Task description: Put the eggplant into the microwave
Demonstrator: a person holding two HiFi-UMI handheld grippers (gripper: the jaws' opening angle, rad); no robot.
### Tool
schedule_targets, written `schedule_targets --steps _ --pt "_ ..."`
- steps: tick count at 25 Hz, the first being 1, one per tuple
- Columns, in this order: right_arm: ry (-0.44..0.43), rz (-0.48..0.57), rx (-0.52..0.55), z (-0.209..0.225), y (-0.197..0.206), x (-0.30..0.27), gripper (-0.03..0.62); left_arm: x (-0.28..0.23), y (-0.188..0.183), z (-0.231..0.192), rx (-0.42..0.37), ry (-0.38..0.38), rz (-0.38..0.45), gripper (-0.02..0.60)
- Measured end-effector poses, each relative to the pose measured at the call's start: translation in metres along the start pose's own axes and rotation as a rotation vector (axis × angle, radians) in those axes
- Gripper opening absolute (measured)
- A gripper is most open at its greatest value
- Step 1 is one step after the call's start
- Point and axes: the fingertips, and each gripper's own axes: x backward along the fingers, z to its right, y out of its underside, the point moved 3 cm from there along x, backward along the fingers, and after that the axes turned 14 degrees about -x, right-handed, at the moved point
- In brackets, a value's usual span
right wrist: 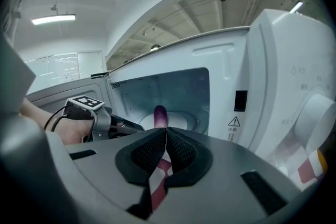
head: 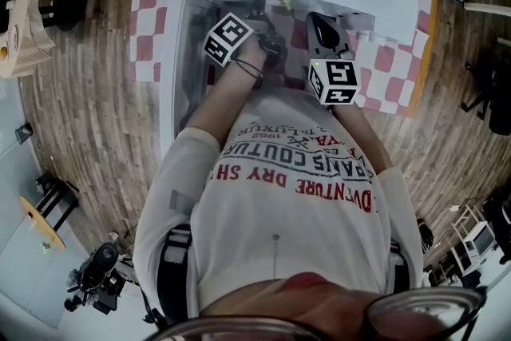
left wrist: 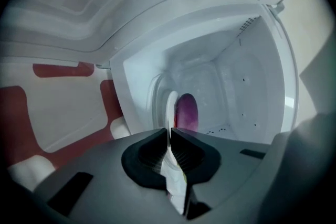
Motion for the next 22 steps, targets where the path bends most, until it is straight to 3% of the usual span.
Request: schedule_targets --steps 5,11,12,17,22 --pt "0.011 -0.007 -0.012 0.003 0.004 0.002 0.026 0.002 0.002 0.003 -0.113 -0.059 -0.051 0.032" --pt "0.026 -0.009 -0.057 0.006 0.007 0.006 0.026 0.002 0.003 0.01 -0.318 -0.106 -0.125 0.057" --pt "0.029 -0.01 -0.057 0.007 0.007 0.006 0.026 0.002 0.003 0.012 -0.349 -0.105 -0.131 0.075" --pt "0.032 -0.009 -0.049 0.006 0.007 0.009 0.026 0.004 0.008 0.017 -0.417 -0.122 -0.144 0.301" --pt "0.027 -0.013 -0.045 0.004 0.009 0.009 0.026 0.007 0.009 0.011 -0.411 -0.114 -0.167 0.318"
